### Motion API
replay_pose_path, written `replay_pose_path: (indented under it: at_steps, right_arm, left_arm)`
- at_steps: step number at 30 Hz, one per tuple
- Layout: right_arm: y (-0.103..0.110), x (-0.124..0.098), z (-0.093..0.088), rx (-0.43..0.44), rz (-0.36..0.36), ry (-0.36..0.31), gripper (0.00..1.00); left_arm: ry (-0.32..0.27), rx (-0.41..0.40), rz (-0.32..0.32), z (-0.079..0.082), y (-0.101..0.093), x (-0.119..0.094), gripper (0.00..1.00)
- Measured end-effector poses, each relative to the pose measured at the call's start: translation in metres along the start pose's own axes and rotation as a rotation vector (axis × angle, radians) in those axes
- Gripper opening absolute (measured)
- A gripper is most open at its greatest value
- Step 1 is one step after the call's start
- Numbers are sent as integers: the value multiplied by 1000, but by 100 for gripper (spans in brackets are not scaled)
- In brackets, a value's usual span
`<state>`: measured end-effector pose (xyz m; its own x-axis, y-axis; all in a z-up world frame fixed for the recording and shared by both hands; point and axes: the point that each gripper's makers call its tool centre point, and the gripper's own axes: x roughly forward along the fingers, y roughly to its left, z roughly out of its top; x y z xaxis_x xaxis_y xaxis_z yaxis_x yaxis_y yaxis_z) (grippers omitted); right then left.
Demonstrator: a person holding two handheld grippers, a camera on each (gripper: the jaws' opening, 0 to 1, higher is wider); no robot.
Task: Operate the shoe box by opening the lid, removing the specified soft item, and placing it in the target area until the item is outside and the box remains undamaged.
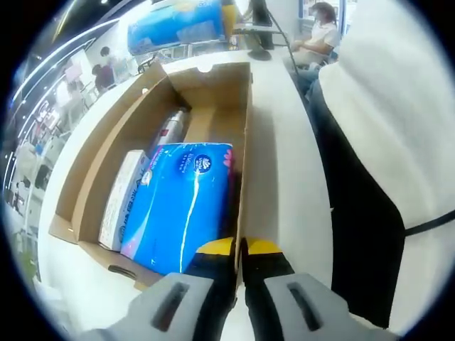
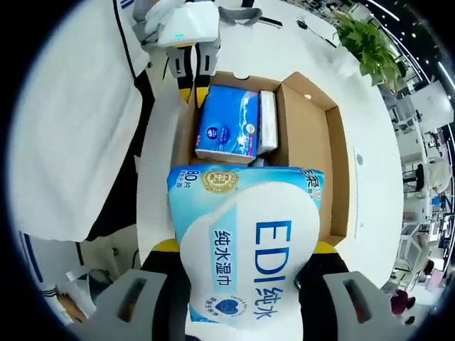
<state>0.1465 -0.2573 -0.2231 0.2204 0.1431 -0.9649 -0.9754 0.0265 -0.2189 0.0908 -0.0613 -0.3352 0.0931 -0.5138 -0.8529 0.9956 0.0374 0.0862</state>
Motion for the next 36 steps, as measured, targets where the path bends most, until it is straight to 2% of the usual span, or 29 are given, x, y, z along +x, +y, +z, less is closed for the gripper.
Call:
replay_pose_path:
  at_steps: [8, 15, 21, 32, 36]
  right_arm:
    - [0, -4, -32, 49, 1, 26, 60]
    - [-1, -9, -54, 47, 3, 50, 60]
    - [-8, -14, -81, 45, -9, 93, 60]
    - [-11, -17, -106, 47, -10, 116, 60]
    - [-12, -14, -117, 30, -2, 150, 59]
  left_arm:
    - [0, -1, -2, 0, 0, 1, 3]
    - [1, -4, 2, -1, 0, 2, 3]
    - [1, -7, 1, -1, 0, 2, 3]
    - [1, -9, 5, -1, 0, 1, 3]
    - [0, -9, 6, -1, 0, 1, 3]
